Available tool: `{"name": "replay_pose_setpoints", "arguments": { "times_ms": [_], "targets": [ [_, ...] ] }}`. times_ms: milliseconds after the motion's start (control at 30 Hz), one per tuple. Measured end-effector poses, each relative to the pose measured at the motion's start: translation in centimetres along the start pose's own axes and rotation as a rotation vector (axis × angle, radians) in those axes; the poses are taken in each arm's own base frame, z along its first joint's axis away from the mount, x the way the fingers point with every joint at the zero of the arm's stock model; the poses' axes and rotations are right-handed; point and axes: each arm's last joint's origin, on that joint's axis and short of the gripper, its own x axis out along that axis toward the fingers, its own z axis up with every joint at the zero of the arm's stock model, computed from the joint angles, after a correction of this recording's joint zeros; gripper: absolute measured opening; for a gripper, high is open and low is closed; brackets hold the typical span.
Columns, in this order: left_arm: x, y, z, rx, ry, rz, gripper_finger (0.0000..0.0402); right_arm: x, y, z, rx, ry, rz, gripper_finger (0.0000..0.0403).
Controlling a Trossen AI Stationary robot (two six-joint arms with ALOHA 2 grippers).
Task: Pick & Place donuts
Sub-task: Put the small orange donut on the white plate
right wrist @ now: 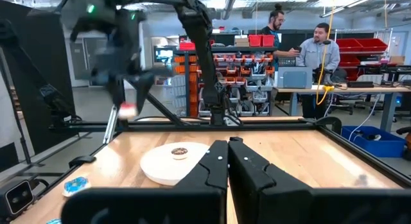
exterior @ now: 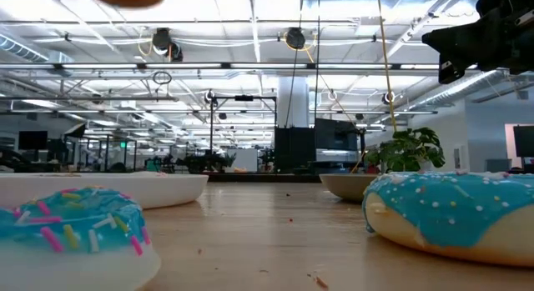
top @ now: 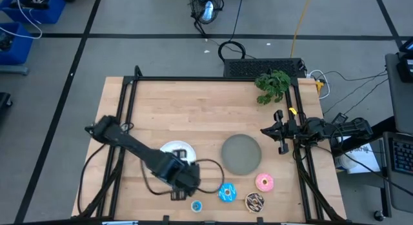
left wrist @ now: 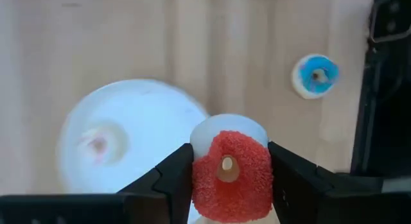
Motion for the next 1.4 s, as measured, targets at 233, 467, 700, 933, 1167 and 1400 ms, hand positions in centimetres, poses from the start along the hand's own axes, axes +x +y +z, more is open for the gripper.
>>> {"name": "replay_pose_setpoints", "arguments": {
  "times_ms": [233,467,700,933,1167,1400],
  "targets": [
    [-3.5,0.6,-2.3,-0.026,-0.102,0.162,0.0177,0.0,0.0,0.0,0.000,-0.002,0.000,0.0000],
    [-2.8,0.9,-2.6,-0.004,-0.073,0.197,0.0177,0.0,0.0,0.0,0.000,-0.001,0.000,0.0000],
    [1.2,2.7,-2.5,0.001,0.038,0.204,0.0177,0.0,0.0,0.0,0.000,-0.001,0.000,0.0000],
    [7.8,5.2,-2.3,0.035,0.065,0.078,0.0177,0.0,0.0,0.0,0.002,-0.001,0.000,0.0000],
    [11.5,6.9,-3.8,0.001,0.120,0.050,0.0177,0.0,0.0,0.0,0.001,-0.001,0.000,0.0000],
    [13.4,6.7,-4.2,-0.006,0.050,0.003,0.0177,0.0,0.0,0.0,0.028,-0.001,0.001,0.0000]
  ]
}}
